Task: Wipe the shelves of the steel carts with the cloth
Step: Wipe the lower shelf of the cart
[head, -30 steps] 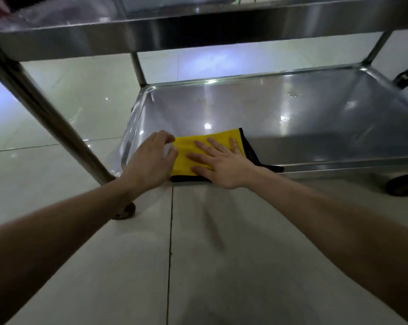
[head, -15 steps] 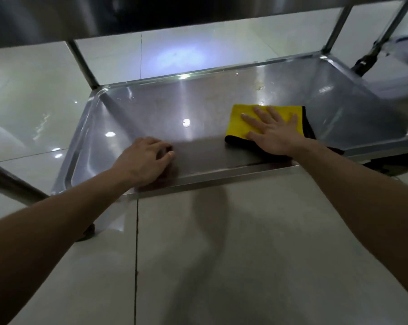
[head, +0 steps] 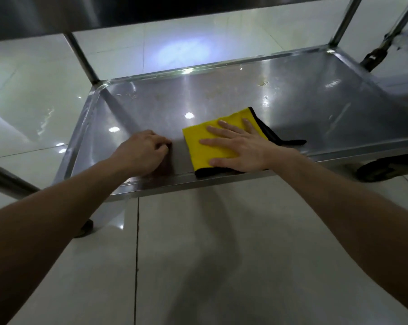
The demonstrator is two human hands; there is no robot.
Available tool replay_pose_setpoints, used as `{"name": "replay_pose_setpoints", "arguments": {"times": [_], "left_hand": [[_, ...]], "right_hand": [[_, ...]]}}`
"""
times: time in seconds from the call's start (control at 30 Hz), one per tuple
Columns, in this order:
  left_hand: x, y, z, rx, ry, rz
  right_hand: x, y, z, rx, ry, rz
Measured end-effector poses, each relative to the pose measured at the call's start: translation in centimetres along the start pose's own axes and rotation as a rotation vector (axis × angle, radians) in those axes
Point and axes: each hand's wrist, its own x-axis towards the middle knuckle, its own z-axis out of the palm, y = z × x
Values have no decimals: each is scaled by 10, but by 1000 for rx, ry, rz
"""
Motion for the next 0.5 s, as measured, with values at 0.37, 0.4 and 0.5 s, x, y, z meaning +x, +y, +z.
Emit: {"name": "replay_pose_setpoints", "arguments": {"times": [0.37,0.4,0.5], "left_hand": [[15,104,-3,59,4,191],[18,118,-1,58,-4,212],[28,154,6,56,-41,236]], "right_hand": [[-43,13,12,24,145,271],[-50,24,9,8,150,293],[-79,69,-2,-20,133,382]]}}
